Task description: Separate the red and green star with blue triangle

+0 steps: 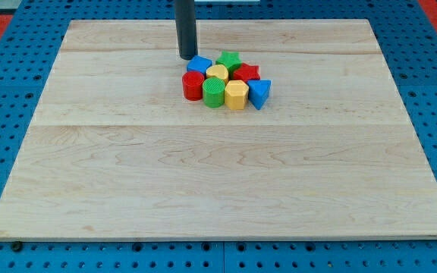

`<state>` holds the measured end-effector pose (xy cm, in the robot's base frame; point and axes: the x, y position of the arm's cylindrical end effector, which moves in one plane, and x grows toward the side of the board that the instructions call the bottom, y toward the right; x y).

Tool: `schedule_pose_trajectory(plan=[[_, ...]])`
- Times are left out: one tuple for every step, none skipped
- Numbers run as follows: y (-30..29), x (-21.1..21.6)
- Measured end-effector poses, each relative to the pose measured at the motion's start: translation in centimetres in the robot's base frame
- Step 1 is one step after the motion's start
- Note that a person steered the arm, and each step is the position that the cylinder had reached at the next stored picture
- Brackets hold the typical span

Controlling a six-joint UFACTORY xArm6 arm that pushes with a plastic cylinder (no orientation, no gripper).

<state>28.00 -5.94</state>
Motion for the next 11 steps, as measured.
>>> schedule_pose_trajectory(plan=[[1.2, -3.4], [11.5, -1.5], [20.3, 3.3], [18.7, 11.1], [11.0, 11.9], [6.4, 9.3], [7.3, 7.0], [9.3, 5.6], [10.4, 3.9], [10.6, 2.8], [10.6, 4.5]])
